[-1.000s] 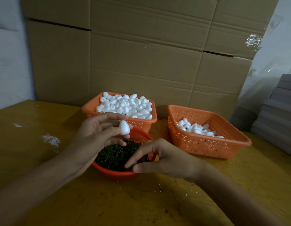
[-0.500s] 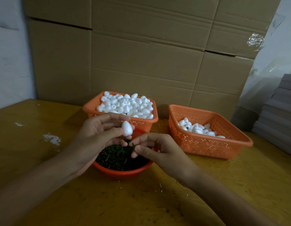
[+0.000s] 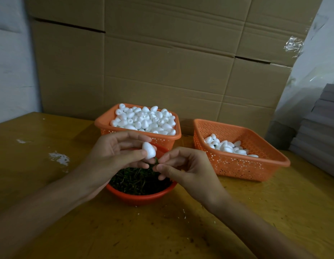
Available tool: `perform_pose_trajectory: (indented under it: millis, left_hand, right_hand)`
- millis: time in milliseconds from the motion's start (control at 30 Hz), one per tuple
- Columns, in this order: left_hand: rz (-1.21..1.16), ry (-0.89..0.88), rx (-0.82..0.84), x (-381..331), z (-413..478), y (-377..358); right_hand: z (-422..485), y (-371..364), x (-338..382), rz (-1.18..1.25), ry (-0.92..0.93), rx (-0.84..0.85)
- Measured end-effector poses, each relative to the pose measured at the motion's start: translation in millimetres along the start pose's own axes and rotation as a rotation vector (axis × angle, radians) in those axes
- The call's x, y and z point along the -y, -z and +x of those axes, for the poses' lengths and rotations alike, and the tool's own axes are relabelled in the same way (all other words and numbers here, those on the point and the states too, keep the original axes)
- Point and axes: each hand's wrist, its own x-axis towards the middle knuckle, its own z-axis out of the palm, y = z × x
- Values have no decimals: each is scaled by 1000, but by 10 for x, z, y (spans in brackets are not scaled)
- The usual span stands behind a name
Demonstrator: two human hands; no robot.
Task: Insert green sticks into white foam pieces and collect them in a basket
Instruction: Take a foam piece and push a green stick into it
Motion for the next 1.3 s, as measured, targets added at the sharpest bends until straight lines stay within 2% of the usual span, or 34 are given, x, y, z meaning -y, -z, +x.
perform_pose_trajectory:
  millis: [200, 333, 500, 733, 933, 1067, 1300]
  left_hand:
    - [22, -2, -12, 17, 4, -3]
    - [140, -22, 60, 17, -18, -10]
    - [283, -86, 112, -2, -26, -22]
    - [273, -143, 117, 30, -26, -16]
    - [352, -195, 157, 43, -40, -16]
    - [370, -219, 187, 54, -38, -17]
    - [380, -242, 218, 89, -23, 15]
  right_hand:
    - [-19, -23, 31, 0, 1, 0]
    - [-23, -40, 49, 59, -11, -12]
    - [-53, -50, 23, 2, -1, -29]
    - [-62, -43, -32, -45, 7, -33]
    - [-120, -116, -91, -93, 25, -115]
    - [-183, -169, -129, -85, 70, -178]
    - [-207, -190, -110, -62, 77, -186]
